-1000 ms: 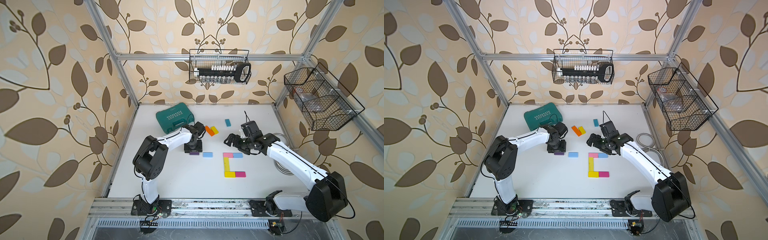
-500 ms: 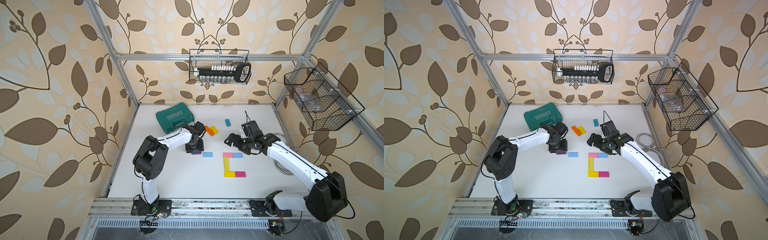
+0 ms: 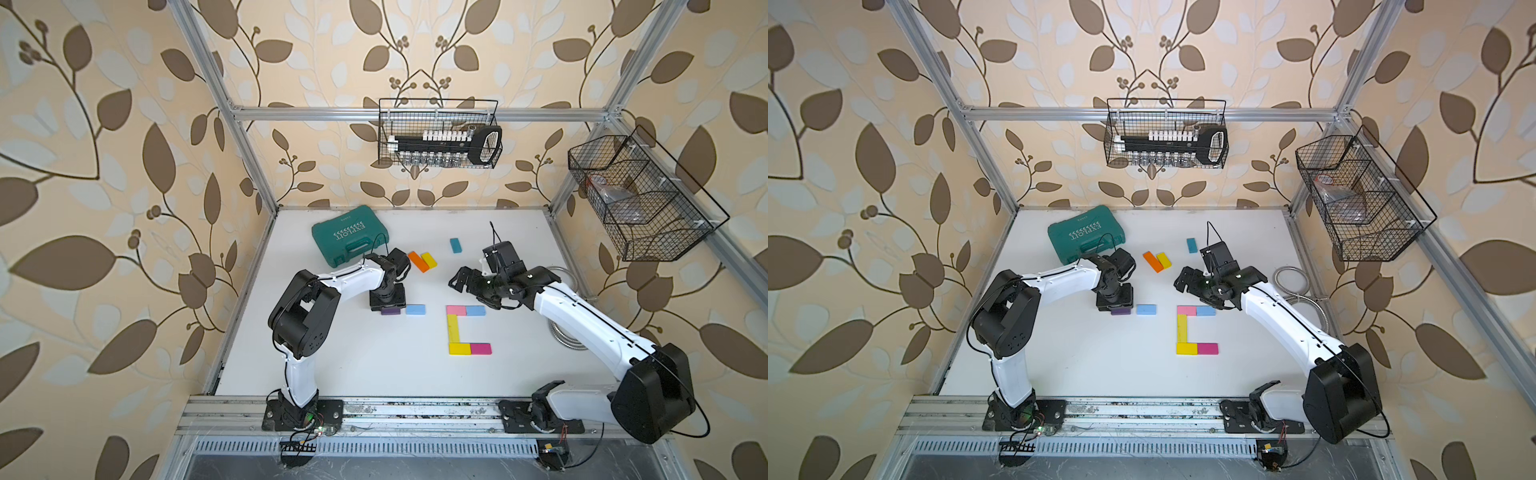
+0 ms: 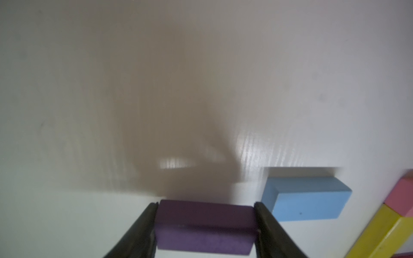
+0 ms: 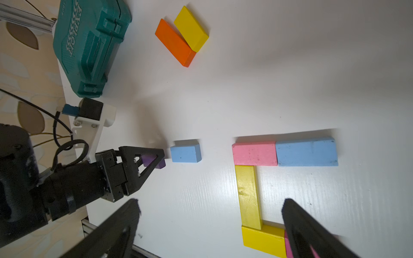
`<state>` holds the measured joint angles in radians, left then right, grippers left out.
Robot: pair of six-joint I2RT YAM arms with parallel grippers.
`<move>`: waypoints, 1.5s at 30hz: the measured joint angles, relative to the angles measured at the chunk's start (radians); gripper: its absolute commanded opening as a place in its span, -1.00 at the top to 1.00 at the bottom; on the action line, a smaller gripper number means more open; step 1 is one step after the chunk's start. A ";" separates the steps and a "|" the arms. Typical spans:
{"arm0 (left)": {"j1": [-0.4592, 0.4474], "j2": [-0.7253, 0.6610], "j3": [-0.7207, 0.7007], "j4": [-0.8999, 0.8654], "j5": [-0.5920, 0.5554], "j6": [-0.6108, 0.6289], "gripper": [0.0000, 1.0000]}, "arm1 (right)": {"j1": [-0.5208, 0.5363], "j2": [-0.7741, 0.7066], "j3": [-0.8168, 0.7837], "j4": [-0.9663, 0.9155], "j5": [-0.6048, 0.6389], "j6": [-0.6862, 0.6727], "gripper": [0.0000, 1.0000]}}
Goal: Assemble the letter c with building blocks
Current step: Place the building block at the center of the board, then assemble the building block at the center of the board.
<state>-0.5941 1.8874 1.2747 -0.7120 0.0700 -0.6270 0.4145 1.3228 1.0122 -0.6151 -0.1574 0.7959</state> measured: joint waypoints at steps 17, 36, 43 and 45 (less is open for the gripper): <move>0.000 -0.044 0.003 -0.008 -0.028 -0.001 -0.98 | 0.000 0.000 -0.004 0.001 0.000 0.000 -0.96; 0.233 -0.484 -0.276 0.160 0.164 -0.039 -0.98 | 0.094 0.083 0.028 0.018 -0.004 -0.003 -0.90; 0.241 -0.468 -0.327 0.179 0.224 -0.121 -0.98 | 0.203 0.309 0.156 0.013 0.019 -0.004 -0.86; 0.241 -0.466 -0.330 0.190 0.230 -0.166 -0.98 | 0.224 0.369 0.200 0.009 0.031 -0.004 -0.85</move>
<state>-0.3527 1.4212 0.9443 -0.5224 0.2996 -0.7925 0.6384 1.6917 1.2121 -0.6060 -0.1265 0.7918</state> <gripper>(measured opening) 0.989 0.930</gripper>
